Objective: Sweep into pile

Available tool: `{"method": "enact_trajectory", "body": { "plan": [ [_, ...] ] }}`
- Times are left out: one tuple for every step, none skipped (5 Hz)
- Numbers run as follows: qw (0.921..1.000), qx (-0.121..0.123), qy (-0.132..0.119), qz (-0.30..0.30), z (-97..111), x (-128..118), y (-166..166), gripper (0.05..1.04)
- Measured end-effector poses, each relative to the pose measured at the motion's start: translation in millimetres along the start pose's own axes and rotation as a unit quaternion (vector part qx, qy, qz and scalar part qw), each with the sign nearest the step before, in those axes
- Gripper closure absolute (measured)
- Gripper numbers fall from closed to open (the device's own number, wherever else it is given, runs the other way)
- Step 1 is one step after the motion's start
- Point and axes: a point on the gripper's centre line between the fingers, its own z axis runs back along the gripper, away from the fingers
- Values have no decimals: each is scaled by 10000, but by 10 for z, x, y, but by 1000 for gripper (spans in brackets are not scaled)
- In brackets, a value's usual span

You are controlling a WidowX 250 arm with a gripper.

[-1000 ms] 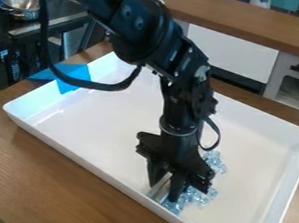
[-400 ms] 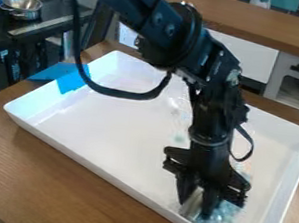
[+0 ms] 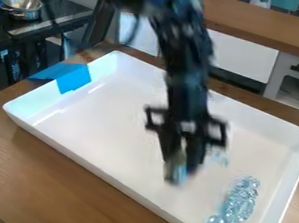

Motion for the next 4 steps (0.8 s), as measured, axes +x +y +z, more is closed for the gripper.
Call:
{"method": "enact_trajectory", "body": {
  "plan": [
    [9995, -216, -124, 174, 393, 174, 315, 707],
    [9988, 248, -399, -119, 570, 293, 657, 707],
    [9943, 647, -601, -592, 443, 433, 977, 707],
    [9870, 844, -773, -1127, 281, 534, 1161, 707]
  ]
}}
